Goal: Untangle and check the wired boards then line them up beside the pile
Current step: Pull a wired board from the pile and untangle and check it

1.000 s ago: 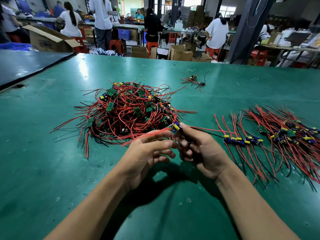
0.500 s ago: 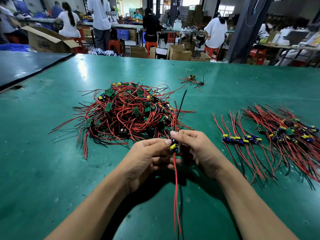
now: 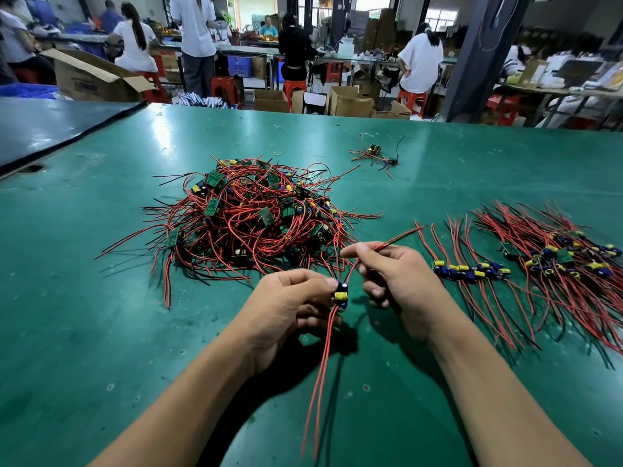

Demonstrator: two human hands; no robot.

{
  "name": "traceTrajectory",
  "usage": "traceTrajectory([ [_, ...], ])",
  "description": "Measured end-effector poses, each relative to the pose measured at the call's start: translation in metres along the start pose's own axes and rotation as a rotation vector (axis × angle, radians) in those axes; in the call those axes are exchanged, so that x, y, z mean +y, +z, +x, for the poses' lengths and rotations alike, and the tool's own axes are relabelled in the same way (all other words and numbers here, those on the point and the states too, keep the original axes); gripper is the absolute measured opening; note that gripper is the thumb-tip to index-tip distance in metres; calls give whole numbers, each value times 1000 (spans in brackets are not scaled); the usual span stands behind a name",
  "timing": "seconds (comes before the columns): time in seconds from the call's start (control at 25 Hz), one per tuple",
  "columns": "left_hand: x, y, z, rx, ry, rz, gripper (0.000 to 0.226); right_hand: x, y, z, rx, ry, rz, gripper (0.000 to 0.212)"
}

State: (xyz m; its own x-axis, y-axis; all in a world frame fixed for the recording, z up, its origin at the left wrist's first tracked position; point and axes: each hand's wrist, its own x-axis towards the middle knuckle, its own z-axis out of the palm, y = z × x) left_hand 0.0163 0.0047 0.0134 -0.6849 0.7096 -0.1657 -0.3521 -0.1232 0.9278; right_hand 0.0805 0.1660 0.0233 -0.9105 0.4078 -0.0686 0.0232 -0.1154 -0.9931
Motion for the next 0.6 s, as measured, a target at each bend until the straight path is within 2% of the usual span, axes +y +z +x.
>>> traceTrajectory([
  [0.2, -1, 2, -1, -22, 14, 56, 3, -2, -3, 1, -52, 71, 108, 25],
  [0.4, 0, 1, -1, -56, 14, 48, 10, -1, 7, 1, -134, 74, 188, 19],
  [0.6, -2, 2, -1, -29, 30, 78, 13, 3, 17, -1, -111, 60, 159, 15],
])
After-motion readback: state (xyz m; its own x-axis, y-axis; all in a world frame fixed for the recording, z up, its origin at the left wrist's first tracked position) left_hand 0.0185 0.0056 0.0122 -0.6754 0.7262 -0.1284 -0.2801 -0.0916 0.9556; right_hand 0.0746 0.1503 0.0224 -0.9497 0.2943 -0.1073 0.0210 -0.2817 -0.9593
